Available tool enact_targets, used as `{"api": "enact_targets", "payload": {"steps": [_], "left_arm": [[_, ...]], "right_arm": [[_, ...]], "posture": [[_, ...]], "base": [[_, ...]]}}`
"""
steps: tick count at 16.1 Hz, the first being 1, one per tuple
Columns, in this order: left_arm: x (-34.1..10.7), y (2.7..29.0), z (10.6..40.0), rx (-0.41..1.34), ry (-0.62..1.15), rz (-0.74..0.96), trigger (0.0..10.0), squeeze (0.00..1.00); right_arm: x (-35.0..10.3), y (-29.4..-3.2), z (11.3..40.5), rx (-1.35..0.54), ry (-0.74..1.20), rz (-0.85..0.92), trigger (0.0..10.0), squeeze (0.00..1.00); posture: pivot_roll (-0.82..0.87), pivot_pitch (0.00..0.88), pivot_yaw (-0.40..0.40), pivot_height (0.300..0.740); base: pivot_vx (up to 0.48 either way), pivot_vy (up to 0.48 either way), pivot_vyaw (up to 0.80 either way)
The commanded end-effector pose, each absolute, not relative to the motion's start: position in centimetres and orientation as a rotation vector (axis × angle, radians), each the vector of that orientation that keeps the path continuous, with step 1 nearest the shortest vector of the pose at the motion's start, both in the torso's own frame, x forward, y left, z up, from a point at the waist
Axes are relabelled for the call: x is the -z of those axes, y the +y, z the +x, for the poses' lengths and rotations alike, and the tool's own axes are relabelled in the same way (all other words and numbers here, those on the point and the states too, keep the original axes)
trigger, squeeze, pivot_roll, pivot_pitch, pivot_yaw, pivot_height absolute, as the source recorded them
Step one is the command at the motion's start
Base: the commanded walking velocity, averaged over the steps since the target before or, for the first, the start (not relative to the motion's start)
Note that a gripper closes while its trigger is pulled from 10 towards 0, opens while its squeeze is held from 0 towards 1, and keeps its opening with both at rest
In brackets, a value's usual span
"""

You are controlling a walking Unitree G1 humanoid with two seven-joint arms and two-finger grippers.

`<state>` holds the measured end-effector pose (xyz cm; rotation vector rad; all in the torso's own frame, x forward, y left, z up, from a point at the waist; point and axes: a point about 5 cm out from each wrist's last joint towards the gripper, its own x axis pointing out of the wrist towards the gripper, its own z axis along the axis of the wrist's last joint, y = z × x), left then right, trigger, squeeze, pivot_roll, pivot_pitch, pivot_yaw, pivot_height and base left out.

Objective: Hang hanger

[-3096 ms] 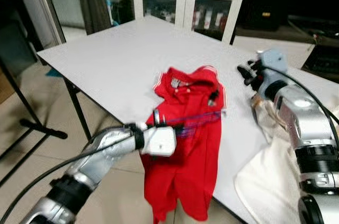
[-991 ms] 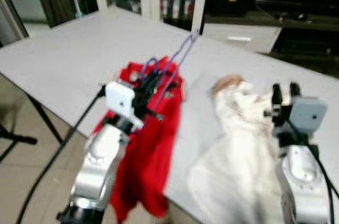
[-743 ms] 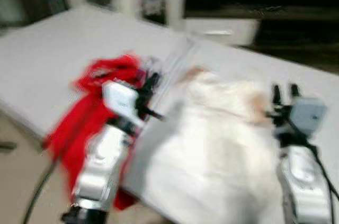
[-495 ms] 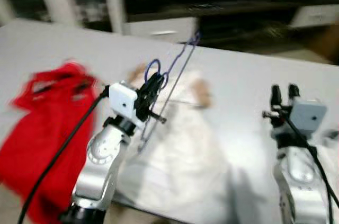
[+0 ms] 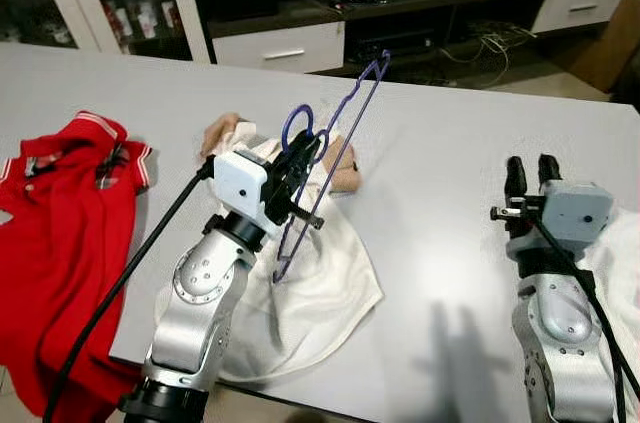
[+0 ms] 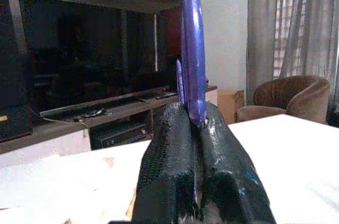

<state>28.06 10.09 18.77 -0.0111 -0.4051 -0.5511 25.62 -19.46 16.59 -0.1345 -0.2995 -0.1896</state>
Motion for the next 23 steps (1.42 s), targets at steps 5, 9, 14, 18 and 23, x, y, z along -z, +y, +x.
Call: {"api": "enact_targets", "payload": {"steps": [5,9,14,18,23], "left_arm": [[-18.8,9.7,28.1,0.567,-0.409,0.007,10.0,0.00],[-18.7,9.5,28.0,0.573,-0.410,0.004,10.0,0.00],[-18.7,9.4,28.1,0.577,-0.408,-0.005,10.0,0.00],[-18.8,9.4,28.2,0.597,-0.409,0.010,10.0,0.00],[-19.4,9.5,28.3,0.796,-0.448,0.232,10.0,0.00]], "right_arm": [[-17.2,-19.5,25.7,0.143,-0.304,-0.145,10.0,0.00],[-17.2,-19.4,25.7,0.124,-0.297,-0.136,10.0,0.00],[-17.8,-18.9,25.8,0.099,-0.302,-0.114,10.0,0.00],[-21.1,-17.0,26.5,-0.038,-0.293,-0.015,10.0,0.00],[-22.1,-18.2,26.4,-0.284,-0.136,-0.202,10.0,0.00]], "posture": [[-0.02,0.050,0.030,0.740],[-0.03,0.057,0.029,0.740],[-0.03,0.060,0.034,0.740],[-0.04,0.063,0.047,0.740],[-0.05,0.062,0.050,0.740]], "base": [[0.000,-0.480,0.00],[0.000,-0.480,0.00],[0.000,0.000,0.00],[0.000,0.000,0.00],[0.000,0.000,0.00]]}}
